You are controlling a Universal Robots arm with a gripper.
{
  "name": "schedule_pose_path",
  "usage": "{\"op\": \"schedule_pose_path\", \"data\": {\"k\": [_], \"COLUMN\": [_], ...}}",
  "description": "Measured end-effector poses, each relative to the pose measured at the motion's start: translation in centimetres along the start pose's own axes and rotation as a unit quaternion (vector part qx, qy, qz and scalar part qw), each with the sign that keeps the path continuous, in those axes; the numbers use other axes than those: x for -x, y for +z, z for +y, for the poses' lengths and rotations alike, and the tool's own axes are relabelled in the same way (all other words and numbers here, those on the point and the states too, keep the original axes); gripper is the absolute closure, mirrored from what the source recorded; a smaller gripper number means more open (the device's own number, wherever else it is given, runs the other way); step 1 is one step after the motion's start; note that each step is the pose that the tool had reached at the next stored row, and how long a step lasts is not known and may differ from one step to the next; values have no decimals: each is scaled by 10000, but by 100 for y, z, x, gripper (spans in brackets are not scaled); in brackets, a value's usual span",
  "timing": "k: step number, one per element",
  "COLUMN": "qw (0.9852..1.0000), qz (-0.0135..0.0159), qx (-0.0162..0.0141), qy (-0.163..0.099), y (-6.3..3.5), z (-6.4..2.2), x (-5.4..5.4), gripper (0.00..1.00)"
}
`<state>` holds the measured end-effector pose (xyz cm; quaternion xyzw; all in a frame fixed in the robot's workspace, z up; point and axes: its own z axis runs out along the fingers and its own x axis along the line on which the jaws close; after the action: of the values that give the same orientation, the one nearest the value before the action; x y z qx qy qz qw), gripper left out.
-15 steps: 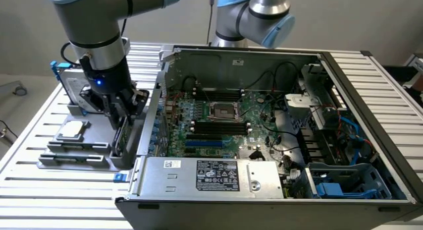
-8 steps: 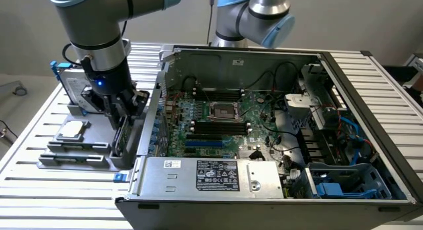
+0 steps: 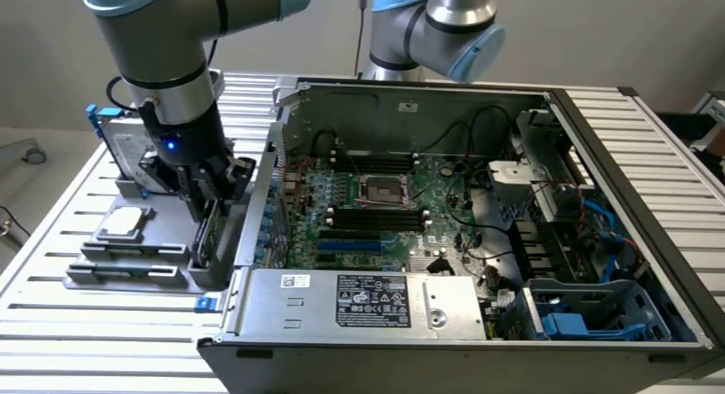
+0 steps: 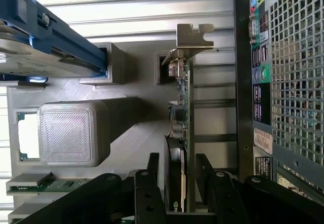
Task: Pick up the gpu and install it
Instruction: 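Pick up the gpu and move the gpu toward the slot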
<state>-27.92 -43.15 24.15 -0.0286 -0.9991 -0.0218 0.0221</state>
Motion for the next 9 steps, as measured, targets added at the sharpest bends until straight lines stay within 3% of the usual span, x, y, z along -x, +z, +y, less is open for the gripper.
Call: {"op": "schedule_pose_path", "data": {"k": [3,5,9], "qw": [10000,10000,10000], "qz": [2,4,1], "qx": [-2,-4,-1], "qy": [0,0,0], "y": [12,12,15], "z": [-1,-1,-1], "x": [0,-1,0], "gripper": [60,73,73]}}
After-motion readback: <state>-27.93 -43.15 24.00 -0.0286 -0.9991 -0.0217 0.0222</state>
